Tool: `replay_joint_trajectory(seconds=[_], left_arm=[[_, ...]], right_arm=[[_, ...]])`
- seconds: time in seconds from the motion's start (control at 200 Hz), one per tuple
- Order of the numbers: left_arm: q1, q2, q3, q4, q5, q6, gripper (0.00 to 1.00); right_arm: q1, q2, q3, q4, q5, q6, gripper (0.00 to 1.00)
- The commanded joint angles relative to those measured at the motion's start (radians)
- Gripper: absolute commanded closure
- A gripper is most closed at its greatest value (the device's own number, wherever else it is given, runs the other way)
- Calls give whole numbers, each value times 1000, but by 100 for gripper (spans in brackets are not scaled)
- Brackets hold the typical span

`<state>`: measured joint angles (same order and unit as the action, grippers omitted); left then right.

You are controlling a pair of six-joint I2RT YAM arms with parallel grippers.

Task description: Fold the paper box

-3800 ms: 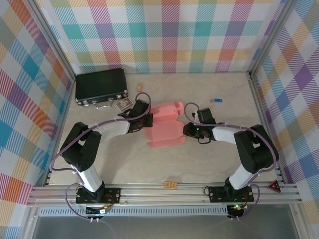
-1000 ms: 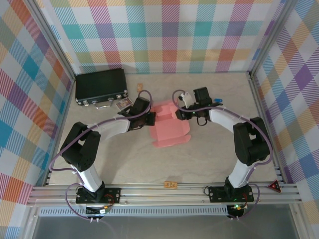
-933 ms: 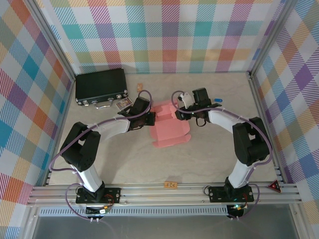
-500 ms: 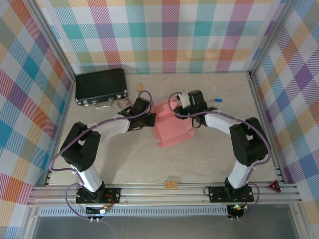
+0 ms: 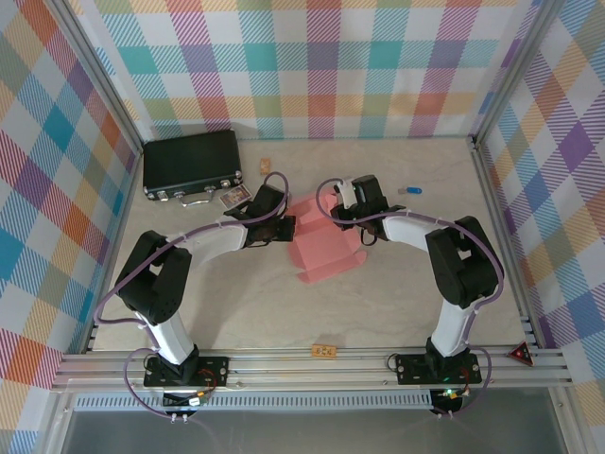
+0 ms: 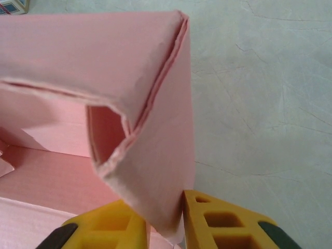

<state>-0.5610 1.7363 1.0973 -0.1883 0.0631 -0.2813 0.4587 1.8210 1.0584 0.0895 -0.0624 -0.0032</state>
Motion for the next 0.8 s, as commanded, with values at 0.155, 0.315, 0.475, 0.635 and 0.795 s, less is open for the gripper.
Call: replay_joint_trajectory(seconds=[0.155, 0.315, 0.475, 0.635, 0.795], left_arm=[[-10, 14, 43, 3, 41, 19, 100], [-10, 23, 56, -3, 43, 11, 100], [-10, 31, 69, -10, 39, 9, 100], [-10, 40, 73, -10, 41, 8, 100], [-10, 43, 76, -12, 43, 9, 100]], right_arm=[[21, 22, 7, 39, 55, 75, 85], [62, 22, -13, 70, 175, 116, 87], [108, 41, 5, 33, 332, 174, 88], [141, 72, 52, -55, 478, 246, 88], [169, 110, 113, -156, 604, 295, 88]])
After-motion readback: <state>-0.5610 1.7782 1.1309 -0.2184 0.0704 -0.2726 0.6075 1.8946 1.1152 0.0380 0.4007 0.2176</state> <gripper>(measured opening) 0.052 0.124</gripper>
